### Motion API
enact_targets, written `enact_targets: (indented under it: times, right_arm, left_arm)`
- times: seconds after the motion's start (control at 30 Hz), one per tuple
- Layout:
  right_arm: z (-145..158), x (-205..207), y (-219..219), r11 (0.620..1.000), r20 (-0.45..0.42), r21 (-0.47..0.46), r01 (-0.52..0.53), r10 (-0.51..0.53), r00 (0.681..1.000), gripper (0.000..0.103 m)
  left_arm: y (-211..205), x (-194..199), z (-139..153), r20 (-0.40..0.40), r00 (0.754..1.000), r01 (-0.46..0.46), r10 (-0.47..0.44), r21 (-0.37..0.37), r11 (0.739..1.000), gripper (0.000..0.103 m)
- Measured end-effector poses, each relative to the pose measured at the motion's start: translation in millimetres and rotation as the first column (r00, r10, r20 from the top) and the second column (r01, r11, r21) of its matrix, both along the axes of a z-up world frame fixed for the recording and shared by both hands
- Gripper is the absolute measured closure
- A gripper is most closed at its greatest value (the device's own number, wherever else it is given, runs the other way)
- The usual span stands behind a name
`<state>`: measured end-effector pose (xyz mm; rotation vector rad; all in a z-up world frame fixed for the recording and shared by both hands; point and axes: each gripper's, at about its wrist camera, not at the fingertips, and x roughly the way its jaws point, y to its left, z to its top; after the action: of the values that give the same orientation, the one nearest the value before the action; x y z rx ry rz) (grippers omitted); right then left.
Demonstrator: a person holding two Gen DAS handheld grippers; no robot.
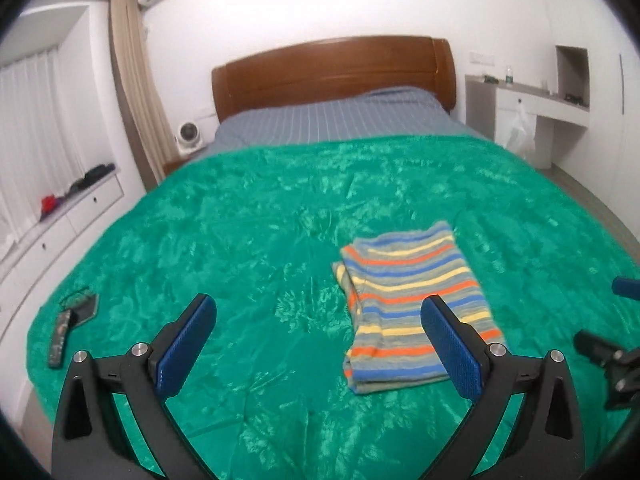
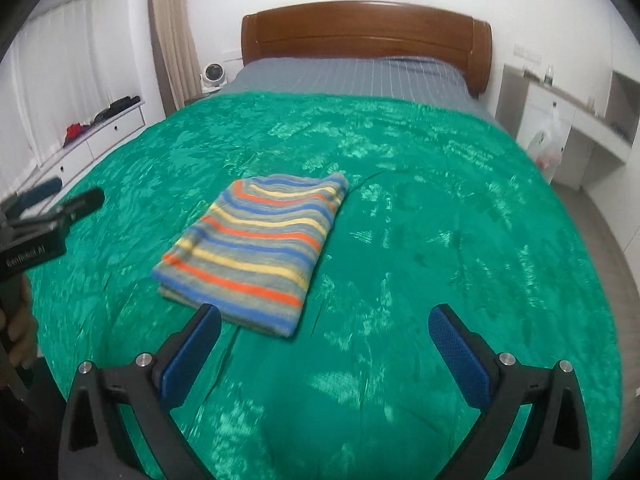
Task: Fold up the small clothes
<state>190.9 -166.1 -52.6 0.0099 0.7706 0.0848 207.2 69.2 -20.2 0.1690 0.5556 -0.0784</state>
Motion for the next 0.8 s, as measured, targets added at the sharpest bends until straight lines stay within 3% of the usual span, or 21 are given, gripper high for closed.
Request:
enact_targets:
  times: [0.27,0.4,0.53,0.67,0.8]
  right_arm:
    - [10.8,-38.1,14.0,1.000,0.016,-0.015,0.007,-0.007,1.000,0.001]
    - [15.6,-67.8,11.6,0.999,0.039,0.000,0.033,-0.033,0.999,0.001]
    - [8.1,-94.2,7.0,0.998,0.004,0.028,0.049,-0.049,0.999,0.001]
    - [-5.3,-115.1,4.0,0.997,-0.059,0.042,0.071,-0.069,0.996,0.000]
    - [-16.0,-131.7,7.1,0.997,-0.095,0.017,0.069,-0.068,0.993,0.000]
  left_arm:
    - [8.5,-49.1,24.0,0.076,0.997,-0.029,0.029,-0.006,1.000,0.000]
    - [16.2,-77.5,18.5,0.078,0.995,-0.068,0.069,-0.017,0.998,0.000]
    - [26.2,-109.9,3.4,0.095,0.984,-0.149,0.151,-0.030,0.988,0.000]
    - [32.6,-131.1,-10.0,0.045,0.988,-0.145,0.148,-0.052,0.988,0.000]
    - [30.3,-140.3,-19.1,-0.016,0.993,-0.113,0.113,-0.009,0.994,0.000]
